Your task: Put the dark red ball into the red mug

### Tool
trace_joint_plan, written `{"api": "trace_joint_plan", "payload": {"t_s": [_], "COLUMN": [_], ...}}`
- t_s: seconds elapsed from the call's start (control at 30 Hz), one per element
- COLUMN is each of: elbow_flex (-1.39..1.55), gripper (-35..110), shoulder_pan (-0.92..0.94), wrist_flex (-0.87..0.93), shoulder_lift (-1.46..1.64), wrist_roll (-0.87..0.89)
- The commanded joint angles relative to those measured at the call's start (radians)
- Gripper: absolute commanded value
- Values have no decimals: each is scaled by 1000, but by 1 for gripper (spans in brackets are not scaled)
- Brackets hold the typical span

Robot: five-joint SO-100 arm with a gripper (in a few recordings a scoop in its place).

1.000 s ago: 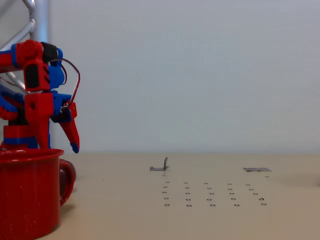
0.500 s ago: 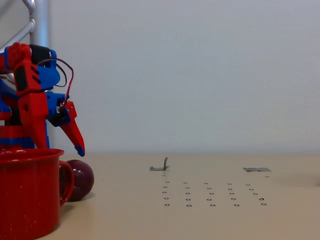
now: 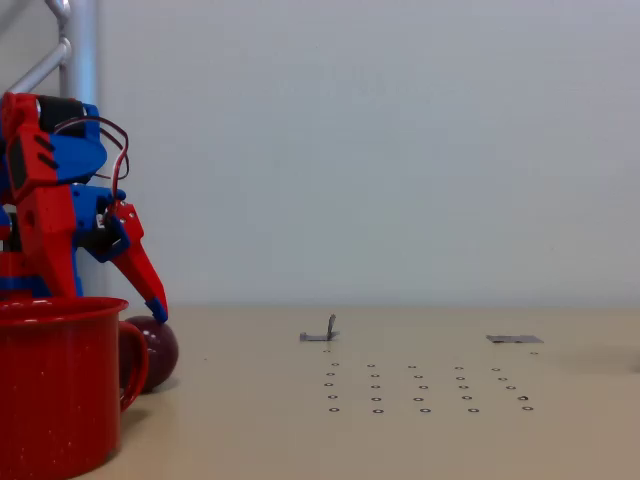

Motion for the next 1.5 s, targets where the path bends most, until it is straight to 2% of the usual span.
{"api": "trace_joint_plan", "payload": {"t_s": [0.0, 0.23, 0.6, 0.9, 1.47], "elbow_flex": [-21, -21, -3, -3, -71], "gripper": [33, 34, 40, 41, 32], "shoulder_pan": [-14, -63, -26, -23, -34], "wrist_flex": [-26, -26, -11, -21, -23], "shoulder_lift": [-3, -2, -49, -143, -212], "wrist_roll": [0, 40, -49, -12, 40]}}
